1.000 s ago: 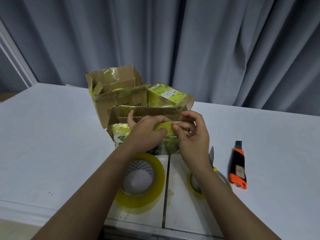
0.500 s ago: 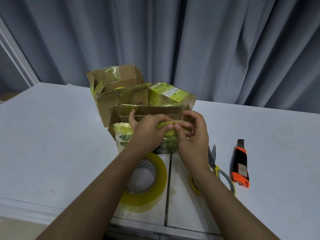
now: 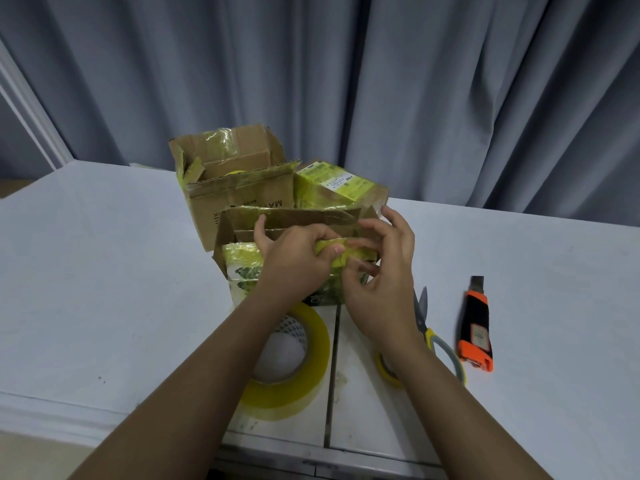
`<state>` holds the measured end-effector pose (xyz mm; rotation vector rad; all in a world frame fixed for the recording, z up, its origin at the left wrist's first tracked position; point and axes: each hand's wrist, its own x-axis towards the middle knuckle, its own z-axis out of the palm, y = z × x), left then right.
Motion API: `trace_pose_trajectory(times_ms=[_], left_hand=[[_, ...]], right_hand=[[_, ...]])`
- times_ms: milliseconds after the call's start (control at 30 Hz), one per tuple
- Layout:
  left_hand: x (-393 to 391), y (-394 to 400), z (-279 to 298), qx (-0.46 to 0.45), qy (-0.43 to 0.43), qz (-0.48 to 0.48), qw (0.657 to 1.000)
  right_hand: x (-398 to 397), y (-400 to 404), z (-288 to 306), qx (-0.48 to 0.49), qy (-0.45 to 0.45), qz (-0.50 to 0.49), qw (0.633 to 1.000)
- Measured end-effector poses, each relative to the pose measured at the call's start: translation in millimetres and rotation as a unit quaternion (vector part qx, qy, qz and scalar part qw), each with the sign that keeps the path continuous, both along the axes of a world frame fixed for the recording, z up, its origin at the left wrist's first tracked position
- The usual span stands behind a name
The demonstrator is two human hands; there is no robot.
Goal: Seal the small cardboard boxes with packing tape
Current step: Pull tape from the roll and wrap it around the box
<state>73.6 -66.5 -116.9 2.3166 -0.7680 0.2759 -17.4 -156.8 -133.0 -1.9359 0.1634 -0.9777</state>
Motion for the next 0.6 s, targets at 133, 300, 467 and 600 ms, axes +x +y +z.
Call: trace_pose_trajectory(times_ms=[133,300,467,600], left_hand=[[-0.5,-0.9,0.3,-0.002,0.002,-0.001,1.0],[-1.4,-3.1,-0.4,-0.005,0.006,-0.003,1.0],[-1.4,-4.4,-1.9,-0.006,0.013,-0.003,1.0],[-1.9,-3.9,-2.0,-0.006,0.024,-0.001,1.0]], right_hand=[[-2.6,2.8,-0.3,-0.015,0.006,-0.013,1.0],[-3.7,3.7,0.5,-0.037,0.018,-0.039,0.998],[-9.0,-9.5,7.5,-0.029,0.03,-0.074,0.996],[-17.9,-27.8,17.0,0.006,-0.003,-0.079,0.997]])
